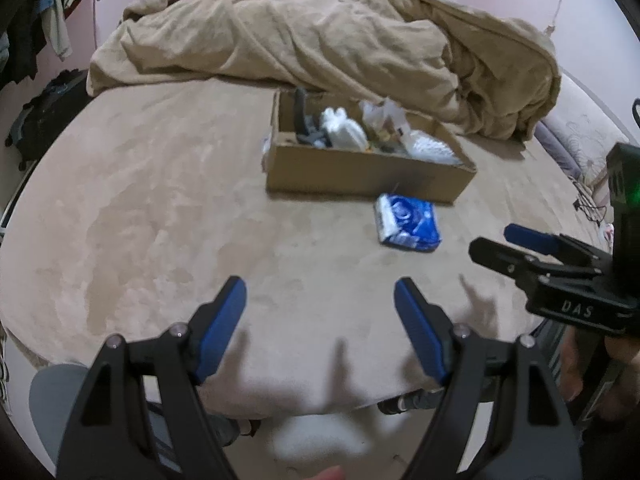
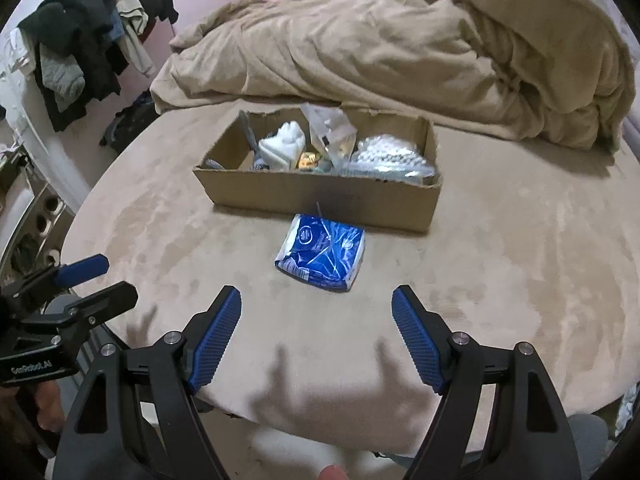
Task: Organize objects
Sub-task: 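Grasp the blue tissue pack with the right tool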
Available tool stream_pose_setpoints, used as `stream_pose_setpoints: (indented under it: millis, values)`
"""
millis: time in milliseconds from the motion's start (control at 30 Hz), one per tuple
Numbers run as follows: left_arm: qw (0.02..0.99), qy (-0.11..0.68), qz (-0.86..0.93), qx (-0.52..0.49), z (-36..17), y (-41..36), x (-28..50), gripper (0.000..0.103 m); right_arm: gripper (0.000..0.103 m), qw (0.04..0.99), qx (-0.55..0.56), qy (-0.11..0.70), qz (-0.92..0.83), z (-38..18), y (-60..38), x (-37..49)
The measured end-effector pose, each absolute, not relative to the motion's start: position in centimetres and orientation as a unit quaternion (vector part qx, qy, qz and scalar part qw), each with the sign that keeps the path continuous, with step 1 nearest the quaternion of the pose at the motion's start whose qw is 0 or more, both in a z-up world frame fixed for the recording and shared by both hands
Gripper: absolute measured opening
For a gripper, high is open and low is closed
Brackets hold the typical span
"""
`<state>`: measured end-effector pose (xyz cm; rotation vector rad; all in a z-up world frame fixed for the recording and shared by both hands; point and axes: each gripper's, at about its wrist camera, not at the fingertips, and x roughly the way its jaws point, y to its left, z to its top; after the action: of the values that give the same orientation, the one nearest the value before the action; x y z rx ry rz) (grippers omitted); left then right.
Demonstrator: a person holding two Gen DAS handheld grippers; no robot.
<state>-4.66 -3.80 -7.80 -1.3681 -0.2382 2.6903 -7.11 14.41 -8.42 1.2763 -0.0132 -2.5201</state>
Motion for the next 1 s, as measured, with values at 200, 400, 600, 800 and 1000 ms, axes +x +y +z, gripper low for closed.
stream_pose_setpoints:
  millis: [200,400,600,800,1000]
  values:
    - [0.053,-0.076,0.882,-0.463,-9.8,-4.2,-6.5,0.078,0.081,0.154,0.461,-0.013,-0.874,-10.8,13.8,-9.6]
    - [0.05,-0.081,0.874,-0.476,-11.4,-4.7,-8.0,0.078,0.081,0.149,0.474,-0.016,-0.868,-12.7,13.2,-11.9]
    - [0.039,-0.094,0.87,-0.482,-12.6,-5.6,-9.0,0.078,0.081,0.148,0.485,-0.023,-0.862,-14.4,12.7,-13.8]
    - [0.028,-0.102,0.864,-0.493,-13.9,-6.2,-9.6,0.078,0.082,0.145,0.49,-0.017,-0.859,-15.6,11.7,-15.1]
    - [0.023,-0.106,0.863,-0.493,-13.9,-6.0,-9.3,0.078,0.076,0.132,0.483,0.014,-0.866,-16.1,11.1,-14.9]
